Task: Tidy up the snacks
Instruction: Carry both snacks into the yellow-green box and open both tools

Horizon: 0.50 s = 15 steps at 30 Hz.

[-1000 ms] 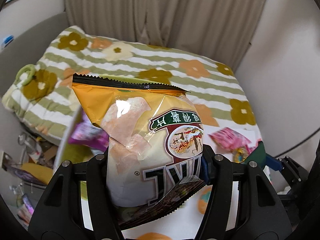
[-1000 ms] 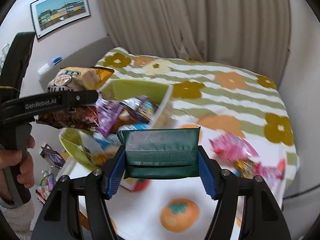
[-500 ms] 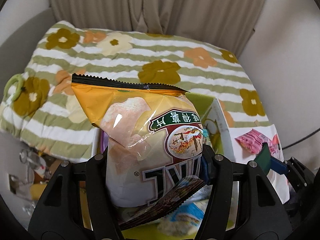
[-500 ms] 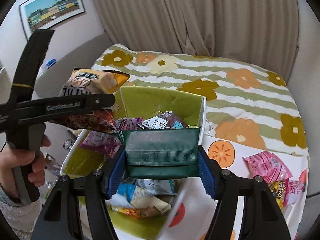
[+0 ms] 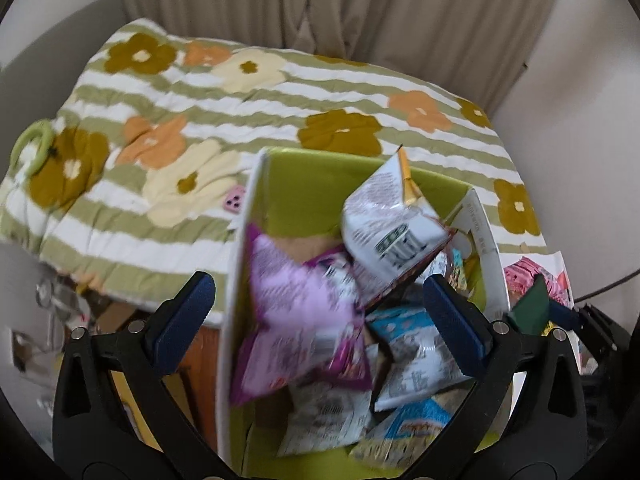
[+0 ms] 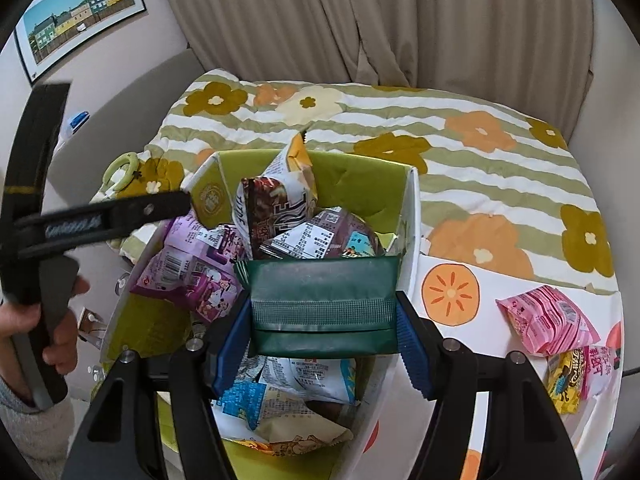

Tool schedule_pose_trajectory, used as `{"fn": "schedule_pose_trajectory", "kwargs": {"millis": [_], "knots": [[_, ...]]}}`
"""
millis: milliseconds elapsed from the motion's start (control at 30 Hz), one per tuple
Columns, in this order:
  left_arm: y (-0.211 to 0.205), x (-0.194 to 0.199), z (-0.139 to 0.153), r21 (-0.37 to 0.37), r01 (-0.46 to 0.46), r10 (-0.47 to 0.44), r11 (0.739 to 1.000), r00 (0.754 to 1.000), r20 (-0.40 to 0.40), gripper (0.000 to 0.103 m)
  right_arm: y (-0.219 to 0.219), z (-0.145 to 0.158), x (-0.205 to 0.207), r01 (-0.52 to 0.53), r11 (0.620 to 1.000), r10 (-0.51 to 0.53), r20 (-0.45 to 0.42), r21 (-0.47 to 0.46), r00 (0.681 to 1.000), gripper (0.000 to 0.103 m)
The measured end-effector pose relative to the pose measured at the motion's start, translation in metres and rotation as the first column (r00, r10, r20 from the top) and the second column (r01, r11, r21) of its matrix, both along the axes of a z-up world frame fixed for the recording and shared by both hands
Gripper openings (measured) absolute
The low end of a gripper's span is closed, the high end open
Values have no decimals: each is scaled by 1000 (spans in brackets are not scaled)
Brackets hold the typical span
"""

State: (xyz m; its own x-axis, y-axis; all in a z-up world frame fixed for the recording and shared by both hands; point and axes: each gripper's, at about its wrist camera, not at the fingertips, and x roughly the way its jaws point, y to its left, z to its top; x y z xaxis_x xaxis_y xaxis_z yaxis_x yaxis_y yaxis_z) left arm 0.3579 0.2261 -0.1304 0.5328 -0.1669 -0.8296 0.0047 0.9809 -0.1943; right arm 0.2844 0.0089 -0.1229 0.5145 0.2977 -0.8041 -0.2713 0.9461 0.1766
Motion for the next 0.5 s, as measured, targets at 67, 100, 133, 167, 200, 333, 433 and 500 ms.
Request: {"fn": "schedule_pose_trajectory", "kwargs": {"millis": [67,100,133,167,200,333,433,500], "knots": [[7,-8,3,-18,-19,19,1000,1000,-1,103,3,2,2,-17,1000,17,0,-2,1000,63],[9,-12,4,-23,-26,26,999,1000,2,103,5,3,4,-25,1000,25,0,1,1000,63],[12,-13,6,-19,-31,31,999,999,7,103,8,4,7,-36,999,36,0,5,999,63],[14,-13,6,-9,-37,37,999,999,11,103,11,3,10,-45,999,45,-2,4,999,63],[16,-15,6,4,-46,46,999,999,14,103,16,1,14,-56,998,56,-6,-1,998,63],[22,-21,5,10,-82,82,997,996,19,103,33,-12,24,-110,994,110,-47,8,993,63],[25,-27,0,14,-100,100,995,995,9,103,42,-22,25,-145,989,146,-76,11,986,71],[27,-30,-5,22,-110,111,994,994,-5,103,44,-26,21,-161,987,161,-72,7,984,90]]}}
